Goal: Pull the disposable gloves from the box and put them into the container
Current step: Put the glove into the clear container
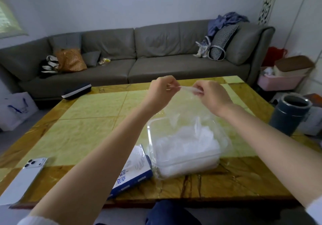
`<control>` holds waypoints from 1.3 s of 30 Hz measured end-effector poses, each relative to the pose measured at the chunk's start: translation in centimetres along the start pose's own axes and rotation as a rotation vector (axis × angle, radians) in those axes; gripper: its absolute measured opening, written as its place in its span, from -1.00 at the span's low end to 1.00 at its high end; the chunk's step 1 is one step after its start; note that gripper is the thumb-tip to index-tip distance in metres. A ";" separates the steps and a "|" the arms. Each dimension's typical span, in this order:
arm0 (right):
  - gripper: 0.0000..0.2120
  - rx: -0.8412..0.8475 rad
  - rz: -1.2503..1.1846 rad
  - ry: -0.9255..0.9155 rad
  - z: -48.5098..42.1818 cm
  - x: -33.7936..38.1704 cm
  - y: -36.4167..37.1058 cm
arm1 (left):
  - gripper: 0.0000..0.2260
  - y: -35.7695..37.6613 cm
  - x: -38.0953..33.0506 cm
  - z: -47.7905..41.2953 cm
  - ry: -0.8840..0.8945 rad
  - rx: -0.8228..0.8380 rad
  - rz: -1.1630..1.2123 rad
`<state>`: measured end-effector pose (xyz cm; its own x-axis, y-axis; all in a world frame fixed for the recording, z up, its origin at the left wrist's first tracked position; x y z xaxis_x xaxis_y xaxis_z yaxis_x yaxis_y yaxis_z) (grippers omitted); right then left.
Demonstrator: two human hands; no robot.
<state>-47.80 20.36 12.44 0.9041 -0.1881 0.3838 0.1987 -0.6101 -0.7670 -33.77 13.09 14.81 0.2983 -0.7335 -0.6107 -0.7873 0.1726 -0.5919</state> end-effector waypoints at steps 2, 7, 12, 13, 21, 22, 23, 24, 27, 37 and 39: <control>-0.81 -0.123 -0.051 -0.049 -0.1 -0.3 -1.4 | -0.93 -0.4 -1.2 -0.1 0.081 -0.042 0.065; -0.79 -0.235 -0.141 -0.265 2.5 0.5 -2.4 | -0.97 -0.4 0.1 2.7 0.138 -0.028 0.046; -0.77 0.131 -0.110 -0.327 5.8 -0.2 2.4 | -0.93 2.4 4.3 7.4 0.053 0.277 -0.141; -0.75 0.259 -0.096 -0.307 6.4 -0.5 3.6 | -0.91 3.1 5.0 8.3 0.044 0.351 -0.203; -0.63 0.775 0.020 -0.120 9.4 -2.3 9.9 | -0.83 6.2 8.7 11.3 0.013 0.717 -0.584; -0.61 0.781 0.018 -0.118 9.4 -2.1 10.1 | -0.82 6.6 8.7 11.3 0.048 0.741 -0.632; -0.59 0.785 0.015 -0.114 9.4 -2.0 10.2 | -0.81 6.9 8.6 11.3 0.083 0.766 -0.690; -0.58 0.800 0.013 -0.105 9.4 -2.0 10.4 | -0.81 7.2 8.6 11.2 0.109 0.790 -0.741; -0.69 0.973 -0.007 -0.053 9.8 -2.0 11.4 | -0.81 8.0 8.9 11.4 0.141 0.901 -0.836; -0.75 0.764 -0.211 -0.115 7.7 0.6 12.9 | -0.66 9.7 8.2 9.9 0.124 0.823 -0.876; -0.71 0.832 -0.079 -0.139 8.0 0.0 13.9 | -0.73 10.5 9.2 10.0 0.053 0.834 -0.855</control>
<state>-42.06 18.03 -2.34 0.9034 -0.0397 0.4269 0.4276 0.1585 -0.8900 -33.86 14.73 -2.27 0.5168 -0.8414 0.1579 0.2542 -0.0253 -0.9668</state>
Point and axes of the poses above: each hand's wrist, its own z-axis away from the middle knuckle, its own y-axis out of the palm, x = y × z, the point moved 6 cm from there along -z, towards the middle knuckle, and after that the axes turned 4 degrees about -x, right-handed, at the moved point
